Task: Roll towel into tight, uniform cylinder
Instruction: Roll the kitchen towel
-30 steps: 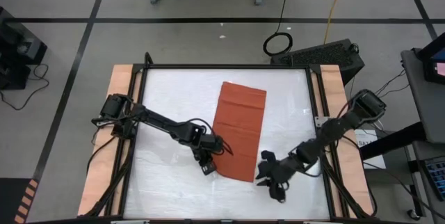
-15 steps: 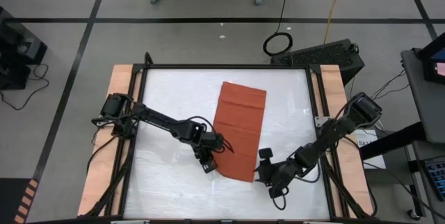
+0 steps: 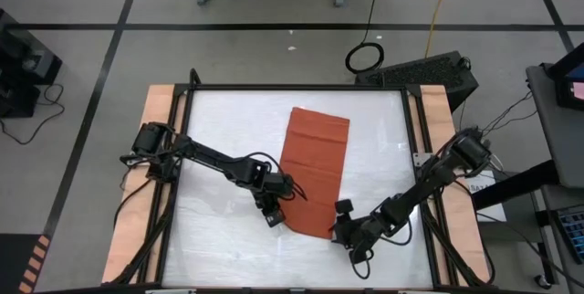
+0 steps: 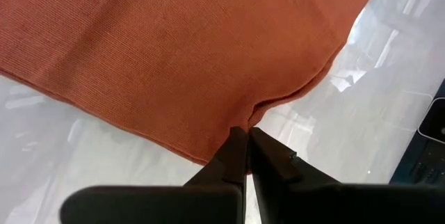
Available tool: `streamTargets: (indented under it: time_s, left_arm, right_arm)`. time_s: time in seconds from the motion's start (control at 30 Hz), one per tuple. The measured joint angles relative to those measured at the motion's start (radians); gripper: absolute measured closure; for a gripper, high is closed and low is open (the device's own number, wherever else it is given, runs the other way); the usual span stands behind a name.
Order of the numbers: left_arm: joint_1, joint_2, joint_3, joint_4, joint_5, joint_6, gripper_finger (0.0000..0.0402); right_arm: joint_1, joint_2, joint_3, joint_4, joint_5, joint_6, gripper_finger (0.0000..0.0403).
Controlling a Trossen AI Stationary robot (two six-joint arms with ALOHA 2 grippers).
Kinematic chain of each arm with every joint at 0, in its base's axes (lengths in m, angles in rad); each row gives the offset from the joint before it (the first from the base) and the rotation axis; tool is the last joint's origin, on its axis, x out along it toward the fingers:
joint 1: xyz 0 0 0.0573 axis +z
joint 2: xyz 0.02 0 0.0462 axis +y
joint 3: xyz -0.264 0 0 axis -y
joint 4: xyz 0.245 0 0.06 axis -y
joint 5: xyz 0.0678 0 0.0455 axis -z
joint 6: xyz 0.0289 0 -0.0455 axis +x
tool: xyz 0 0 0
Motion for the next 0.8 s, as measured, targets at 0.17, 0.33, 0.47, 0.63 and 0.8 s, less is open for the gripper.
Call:
streamTargets:
  time_s: [0.17,0.33,0.47,0.63,0.8]
  left_arm:
    - [0.0,0.0,0.0,0.0,0.001,-0.003,0.0386]
    - [0.0,0.0,0.0,0.001,0.0,0.024,0.0386]
    - [-0.015,0.0,0.0,0.0,-0.001,0.069,0.0386]
    - [-0.046,0.0,0.0,-0.002,-0.001,0.108,0.038]
    - [-0.061,0.0,0.0,-0.01,-0.001,0.102,0.0365]
  right_arm:
    - [0.0,0.027,0.001,0.021,0.004,0.01,0.0276]
    - [0.0,0.046,0.003,0.026,0.005,0.093,0.0326]
    - [-0.002,0.041,0.003,0.026,0.001,0.14,0.039]
    - [-0.003,0.023,-0.001,0.037,-0.002,0.212,0.0398]
    - [-0.003,-0.021,-0.002,0.048,-0.021,0.33,0.04]
